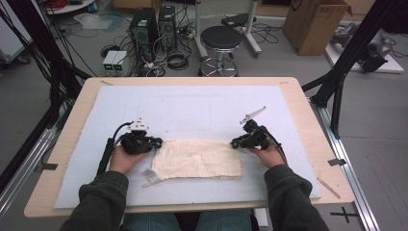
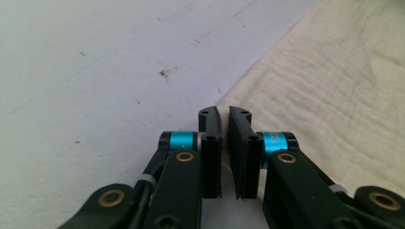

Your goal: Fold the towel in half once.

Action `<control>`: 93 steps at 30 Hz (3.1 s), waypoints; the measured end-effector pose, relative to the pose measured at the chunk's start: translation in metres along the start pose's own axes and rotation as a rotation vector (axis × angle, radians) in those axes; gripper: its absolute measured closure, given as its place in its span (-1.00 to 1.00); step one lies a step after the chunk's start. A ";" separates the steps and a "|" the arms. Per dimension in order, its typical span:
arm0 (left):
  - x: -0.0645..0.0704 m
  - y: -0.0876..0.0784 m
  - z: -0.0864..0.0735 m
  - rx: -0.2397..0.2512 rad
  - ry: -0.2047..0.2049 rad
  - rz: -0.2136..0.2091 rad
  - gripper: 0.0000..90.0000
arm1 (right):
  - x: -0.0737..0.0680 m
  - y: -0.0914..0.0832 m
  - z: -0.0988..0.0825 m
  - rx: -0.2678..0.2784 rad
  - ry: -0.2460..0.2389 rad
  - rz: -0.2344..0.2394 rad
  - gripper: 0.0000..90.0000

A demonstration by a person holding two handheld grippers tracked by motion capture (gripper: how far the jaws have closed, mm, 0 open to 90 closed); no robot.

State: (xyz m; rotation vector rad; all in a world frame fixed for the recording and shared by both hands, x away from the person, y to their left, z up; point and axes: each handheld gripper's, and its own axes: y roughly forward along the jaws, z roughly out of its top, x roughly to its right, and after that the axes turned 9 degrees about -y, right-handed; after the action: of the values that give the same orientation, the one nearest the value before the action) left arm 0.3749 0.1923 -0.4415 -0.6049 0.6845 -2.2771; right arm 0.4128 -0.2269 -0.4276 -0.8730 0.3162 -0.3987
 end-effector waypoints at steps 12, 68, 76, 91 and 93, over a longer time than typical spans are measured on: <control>-0.004 -0.003 0.001 0.014 -0.016 0.007 0.93 | 0.006 -0.002 -0.001 0.030 0.016 0.025 0.85; 0.008 -0.030 0.011 0.061 0.064 -0.014 0.94 | 0.001 -0.029 0.010 0.164 -0.011 -0.012 0.85; 0.012 -0.035 0.001 0.060 0.075 -0.028 0.94 | -0.007 -0.032 0.005 0.174 -0.035 0.002 0.84; 0.029 -0.049 -0.008 0.070 0.123 -0.056 0.94 | -0.025 -0.042 -0.006 0.189 -0.070 0.009 0.84; 0.030 -0.049 -0.010 0.066 0.127 -0.059 0.94 | -0.028 -0.042 -0.007 0.191 -0.076 0.011 0.84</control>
State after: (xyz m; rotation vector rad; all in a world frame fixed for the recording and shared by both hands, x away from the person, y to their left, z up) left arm 0.3257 0.2050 -0.4120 -0.4576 0.6574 -2.3988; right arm 0.3763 -0.2432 -0.3954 -0.6971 0.2088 -0.3775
